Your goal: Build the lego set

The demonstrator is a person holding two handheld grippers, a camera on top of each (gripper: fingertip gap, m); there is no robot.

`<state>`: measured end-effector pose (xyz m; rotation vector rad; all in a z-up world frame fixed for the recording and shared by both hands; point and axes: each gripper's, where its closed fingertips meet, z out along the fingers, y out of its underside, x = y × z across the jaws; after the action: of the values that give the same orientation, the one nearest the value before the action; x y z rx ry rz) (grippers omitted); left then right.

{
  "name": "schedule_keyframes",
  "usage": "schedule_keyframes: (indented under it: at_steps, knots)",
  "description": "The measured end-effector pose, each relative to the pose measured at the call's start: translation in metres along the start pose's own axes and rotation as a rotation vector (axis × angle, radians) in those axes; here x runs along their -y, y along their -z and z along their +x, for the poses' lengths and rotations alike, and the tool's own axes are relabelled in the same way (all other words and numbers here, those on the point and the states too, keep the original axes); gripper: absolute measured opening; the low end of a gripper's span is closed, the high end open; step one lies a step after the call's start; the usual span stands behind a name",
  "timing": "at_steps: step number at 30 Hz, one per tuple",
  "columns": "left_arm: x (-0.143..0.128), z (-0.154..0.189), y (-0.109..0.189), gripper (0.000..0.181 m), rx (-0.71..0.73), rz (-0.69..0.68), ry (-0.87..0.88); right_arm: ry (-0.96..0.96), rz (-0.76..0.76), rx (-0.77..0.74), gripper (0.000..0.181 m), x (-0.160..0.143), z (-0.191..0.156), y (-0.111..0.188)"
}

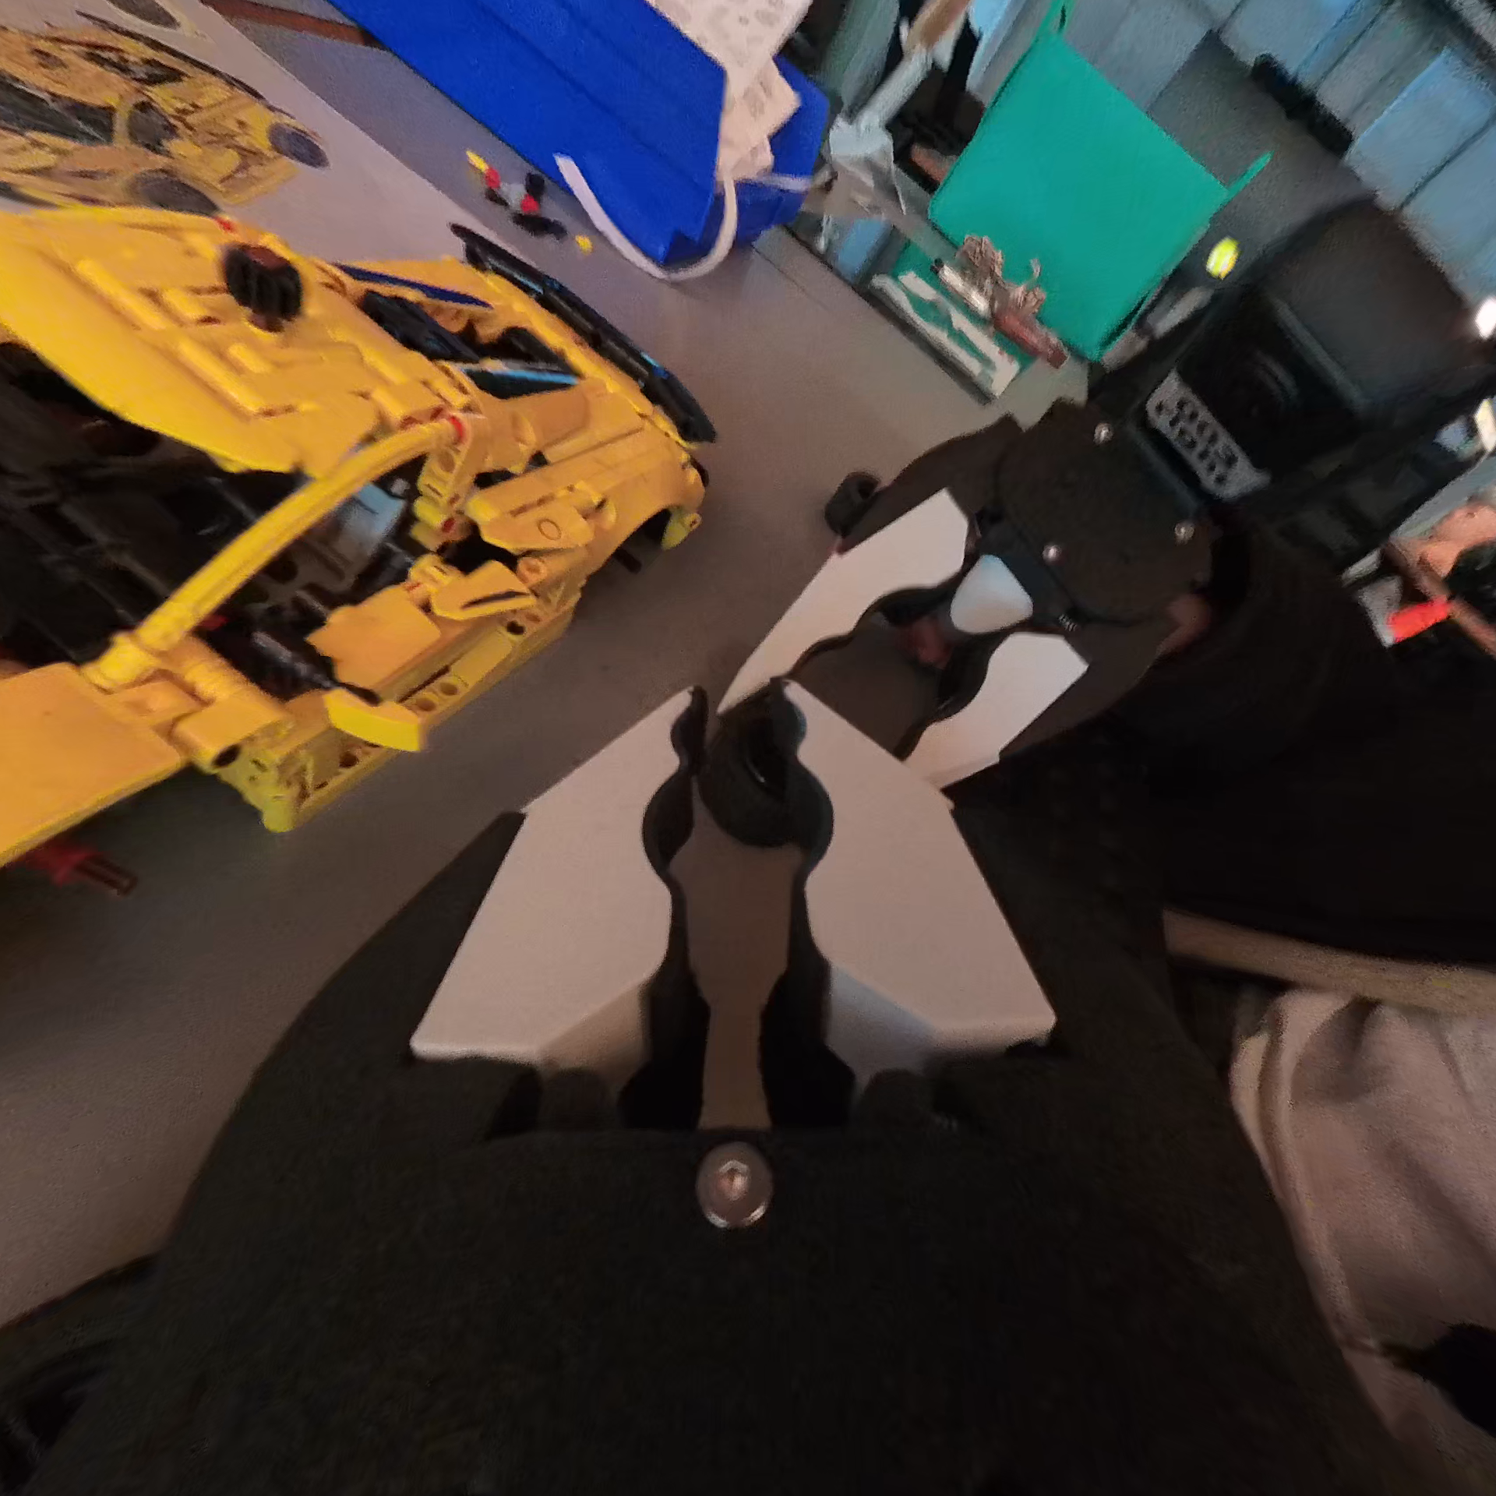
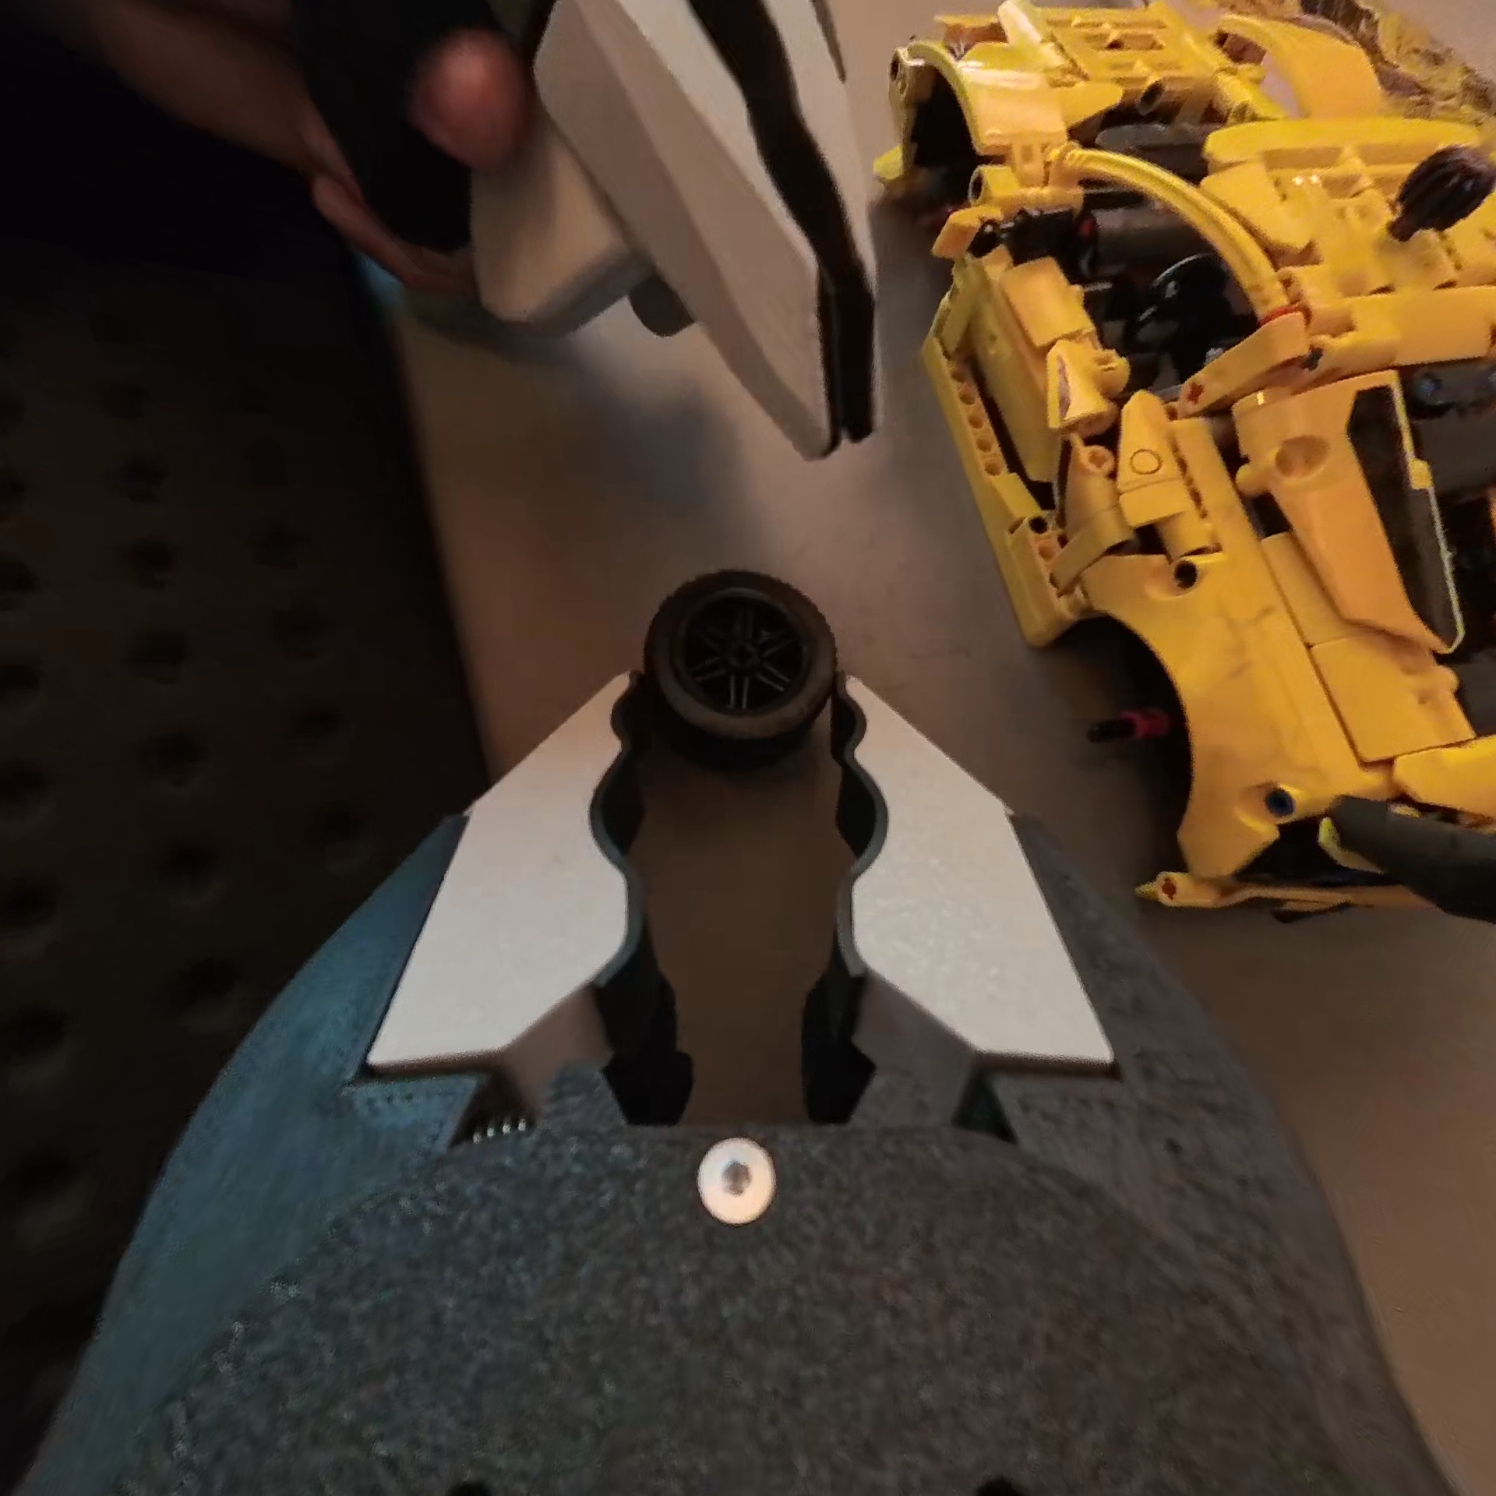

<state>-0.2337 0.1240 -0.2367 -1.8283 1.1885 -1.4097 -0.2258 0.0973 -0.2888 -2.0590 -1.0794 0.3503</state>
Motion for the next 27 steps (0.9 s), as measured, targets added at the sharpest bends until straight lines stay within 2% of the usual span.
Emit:
schedule_keyframes:
  at_steps: [5,7,9,14,17,22,27]
  knots:
    - [-0.025,0.005,-0.007,0.010,0.058,-0.153,-0.193,0.056,0.008,-0.065,0.050,0.002,0.001,0.007]
    - [-0.027,0.007,-0.005,0.007,0.056,-0.163,-0.219,0.088,0.068,-0.105,0.038,0.014,0.000,0.018]
    - [-0.029,0.010,-0.006,0.007,0.029,-0.175,-0.221,0.112,0.142,-0.106,0.016,0.024,-0.009,0.022]
    - [-0.038,0.009,-0.011,0.006,0.033,-0.231,-0.220,0.199,0.058,-0.126,0.000,0.016,-0.012,0.010]
    - [-0.038,0.005,-0.011,0.000,0.060,-0.236,-0.219,0.186,0.056,-0.116,0.000,0.015,-0.012,0.009]
    - [-0.039,0.004,-0.012,0.000,0.129,-0.240,-0.334,0.113,0.018,-0.080,0.000,0.013,-0.012,0.007]
    - [-0.038,0.006,-0.011,0.000,0.050,-0.235,-0.212,0.085,0.018,-0.061,0.000,0.014,-0.013,0.006]
